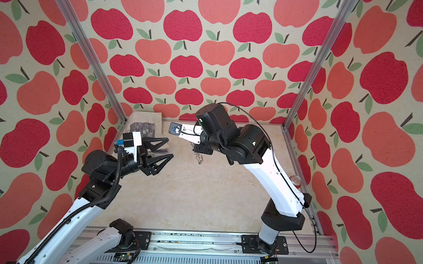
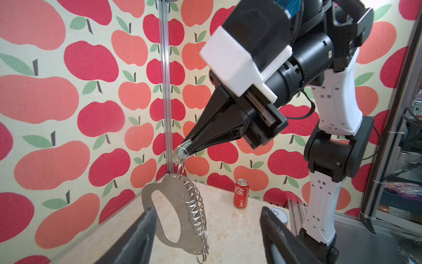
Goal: Attach keys to a key ring
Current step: Insert the key into the keyring, then place the keyring at the center of the table.
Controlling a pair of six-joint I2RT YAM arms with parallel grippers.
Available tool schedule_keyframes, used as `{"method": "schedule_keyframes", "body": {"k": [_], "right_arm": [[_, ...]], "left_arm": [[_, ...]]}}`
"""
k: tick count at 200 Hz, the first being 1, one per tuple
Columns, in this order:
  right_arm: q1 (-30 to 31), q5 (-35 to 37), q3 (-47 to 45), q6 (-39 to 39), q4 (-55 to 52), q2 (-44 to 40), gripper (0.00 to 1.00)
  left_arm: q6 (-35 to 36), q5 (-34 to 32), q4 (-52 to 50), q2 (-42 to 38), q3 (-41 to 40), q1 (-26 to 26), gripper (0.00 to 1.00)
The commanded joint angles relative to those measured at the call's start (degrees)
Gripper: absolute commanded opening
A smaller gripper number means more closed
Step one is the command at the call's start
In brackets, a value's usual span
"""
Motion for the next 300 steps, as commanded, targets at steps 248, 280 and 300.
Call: {"method": "schedule_keyframes", "body": {"k": [248, 280, 300], "right_arm": [[-11.62, -31.57, -10.37, 20.24, -2.75, 25.39, 0.00], [-13.80, -32.51, -26.75, 23.36, 2.69, 19.12, 0.00], [-14.12, -32.89, -34.44, 25.12, 4.95, 16.08, 0.00]], "left_arm": [[-0.50, -23.32, -23.14, -11.24, -3.29, 6.08, 1.00], [-0.33, -22.99, -23.26, -10.93, -3.11, 6.10, 1.00], [-0.35, -22.67, -23.13, -10.60, -3.11, 6.23, 1.00]]}}
